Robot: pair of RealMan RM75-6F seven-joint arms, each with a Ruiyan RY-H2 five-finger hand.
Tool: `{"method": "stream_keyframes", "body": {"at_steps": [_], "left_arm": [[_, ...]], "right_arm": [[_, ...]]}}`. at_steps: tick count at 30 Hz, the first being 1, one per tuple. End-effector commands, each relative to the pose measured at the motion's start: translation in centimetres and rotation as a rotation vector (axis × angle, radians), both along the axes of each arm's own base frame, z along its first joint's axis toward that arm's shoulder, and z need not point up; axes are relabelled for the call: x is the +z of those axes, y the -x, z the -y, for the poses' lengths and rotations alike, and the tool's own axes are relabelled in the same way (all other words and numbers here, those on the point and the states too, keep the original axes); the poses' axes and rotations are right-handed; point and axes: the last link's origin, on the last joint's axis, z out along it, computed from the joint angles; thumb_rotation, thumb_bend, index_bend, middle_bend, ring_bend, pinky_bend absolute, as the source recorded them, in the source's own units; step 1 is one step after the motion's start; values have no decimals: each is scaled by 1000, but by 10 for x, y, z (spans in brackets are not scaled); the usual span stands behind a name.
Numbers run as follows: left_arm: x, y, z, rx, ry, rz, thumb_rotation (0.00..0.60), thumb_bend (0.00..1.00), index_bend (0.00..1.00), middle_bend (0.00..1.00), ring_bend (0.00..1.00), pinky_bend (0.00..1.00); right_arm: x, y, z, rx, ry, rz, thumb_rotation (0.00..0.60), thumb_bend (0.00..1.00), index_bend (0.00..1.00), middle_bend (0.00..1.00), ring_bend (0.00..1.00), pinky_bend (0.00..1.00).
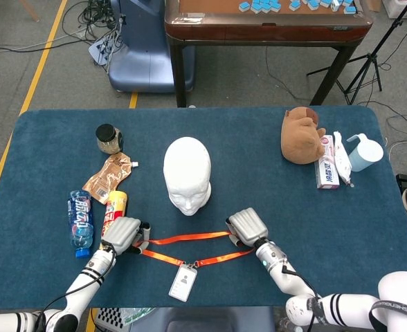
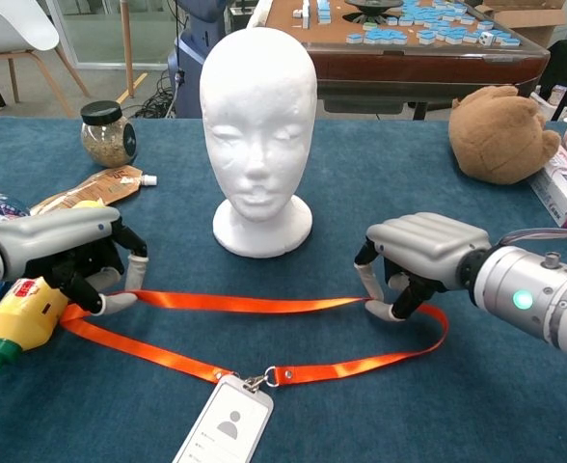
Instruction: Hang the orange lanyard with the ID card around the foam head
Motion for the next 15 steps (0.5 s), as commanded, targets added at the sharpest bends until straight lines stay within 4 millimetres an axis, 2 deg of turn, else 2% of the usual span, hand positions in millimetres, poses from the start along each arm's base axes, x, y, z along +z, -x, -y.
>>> {"method": "stream_keyframes", "body": {"at_steps": [1,10,15], "left_arm": [[16,-7,-2,-12,-33,36,600,358,618,889,904,968],[62,-54,0,-112,-82,223,600,358,617,889,905,968],[76,-78,-9,-163,-128,303,600,358,616,889,905,968]], "right_arm": [[20,-4,-5,20,28,52,600,412,648,1000,1000,1000],[83,-8,-17,40,175,226,600,412,648,1000,1000,1000],[113,-9,-11,17,283,354,600,412,648,1000,1000,1000]]}}
